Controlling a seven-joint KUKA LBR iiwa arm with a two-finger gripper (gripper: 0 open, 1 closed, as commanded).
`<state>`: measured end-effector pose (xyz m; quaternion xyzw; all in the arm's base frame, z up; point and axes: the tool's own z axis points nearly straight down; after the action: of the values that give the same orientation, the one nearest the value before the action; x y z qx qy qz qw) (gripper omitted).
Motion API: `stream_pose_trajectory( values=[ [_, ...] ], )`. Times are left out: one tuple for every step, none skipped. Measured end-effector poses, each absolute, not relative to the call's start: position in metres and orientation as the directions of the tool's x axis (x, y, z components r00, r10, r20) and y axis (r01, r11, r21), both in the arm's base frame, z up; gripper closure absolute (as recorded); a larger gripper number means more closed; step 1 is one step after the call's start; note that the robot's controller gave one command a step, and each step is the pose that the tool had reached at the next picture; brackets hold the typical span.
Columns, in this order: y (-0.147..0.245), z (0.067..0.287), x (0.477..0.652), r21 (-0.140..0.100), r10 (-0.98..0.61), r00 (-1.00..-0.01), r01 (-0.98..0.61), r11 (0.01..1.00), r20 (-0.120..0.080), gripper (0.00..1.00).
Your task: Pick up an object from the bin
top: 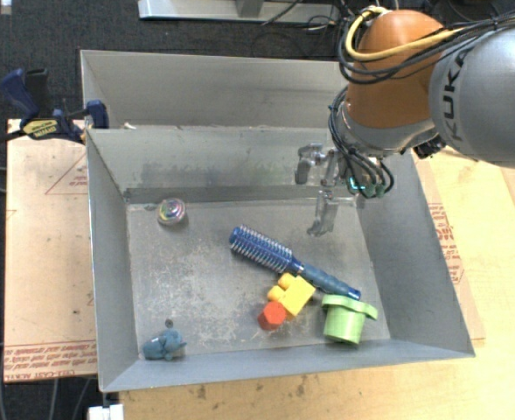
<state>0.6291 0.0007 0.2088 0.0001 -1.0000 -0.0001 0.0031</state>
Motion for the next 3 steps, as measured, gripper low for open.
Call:
stream_pose_trajectory(
  values=[
    [0.015, 0.096, 0.57, 0.001, 0.152, -0.988, 0.152, 0.988, 0.008, 0.0],
    [0.015, 0.1, 0.573, 0.001, 0.152, -0.988, 0.152, 0.988, 0.0, 1.0],
    [0.004, 0.192, 0.586, 0.002, 0.139, -0.99, 0.139, 0.99, -0.01, 1.0]
  ],
)
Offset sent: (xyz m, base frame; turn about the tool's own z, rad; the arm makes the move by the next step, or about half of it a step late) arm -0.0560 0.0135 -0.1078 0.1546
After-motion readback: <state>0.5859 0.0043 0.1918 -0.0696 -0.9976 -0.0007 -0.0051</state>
